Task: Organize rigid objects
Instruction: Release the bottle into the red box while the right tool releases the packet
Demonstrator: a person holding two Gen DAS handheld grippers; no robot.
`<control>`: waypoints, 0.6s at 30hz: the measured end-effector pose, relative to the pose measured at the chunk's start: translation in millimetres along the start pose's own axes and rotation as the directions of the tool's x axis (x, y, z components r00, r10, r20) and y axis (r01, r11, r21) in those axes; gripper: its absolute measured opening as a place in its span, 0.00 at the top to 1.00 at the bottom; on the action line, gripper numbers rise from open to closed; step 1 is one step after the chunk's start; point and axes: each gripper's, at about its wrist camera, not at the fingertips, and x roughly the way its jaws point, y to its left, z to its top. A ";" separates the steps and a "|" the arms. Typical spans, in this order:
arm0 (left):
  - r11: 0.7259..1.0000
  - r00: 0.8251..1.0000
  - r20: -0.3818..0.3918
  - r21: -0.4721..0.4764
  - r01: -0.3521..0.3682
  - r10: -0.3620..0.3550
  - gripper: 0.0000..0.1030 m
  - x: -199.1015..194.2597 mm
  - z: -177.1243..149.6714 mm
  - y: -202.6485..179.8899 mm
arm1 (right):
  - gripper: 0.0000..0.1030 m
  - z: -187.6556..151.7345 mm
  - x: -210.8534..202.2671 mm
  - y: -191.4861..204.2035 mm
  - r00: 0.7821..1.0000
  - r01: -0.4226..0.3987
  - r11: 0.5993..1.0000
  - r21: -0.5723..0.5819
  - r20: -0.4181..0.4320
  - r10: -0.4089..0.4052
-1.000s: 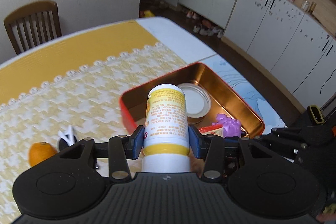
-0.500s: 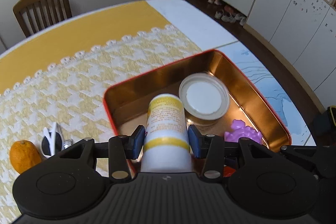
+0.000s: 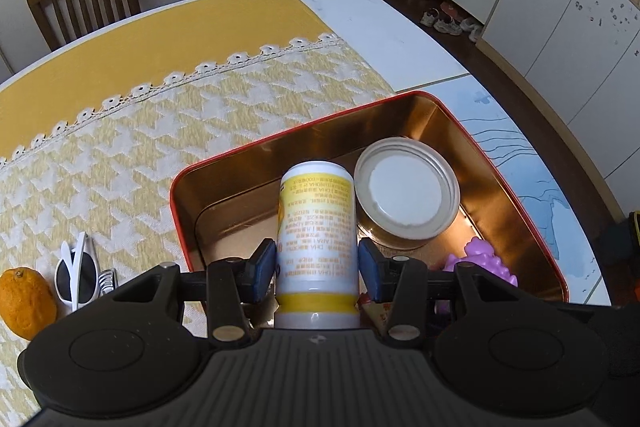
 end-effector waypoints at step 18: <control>0.999 0.996 0.070 0.014 0.047 -0.048 0.45 -25.8 -7.0 6.2 | 0.50 -12.0 -25.2 -6.4 0.999 -0.033 0.996 0.088 0.035 0.030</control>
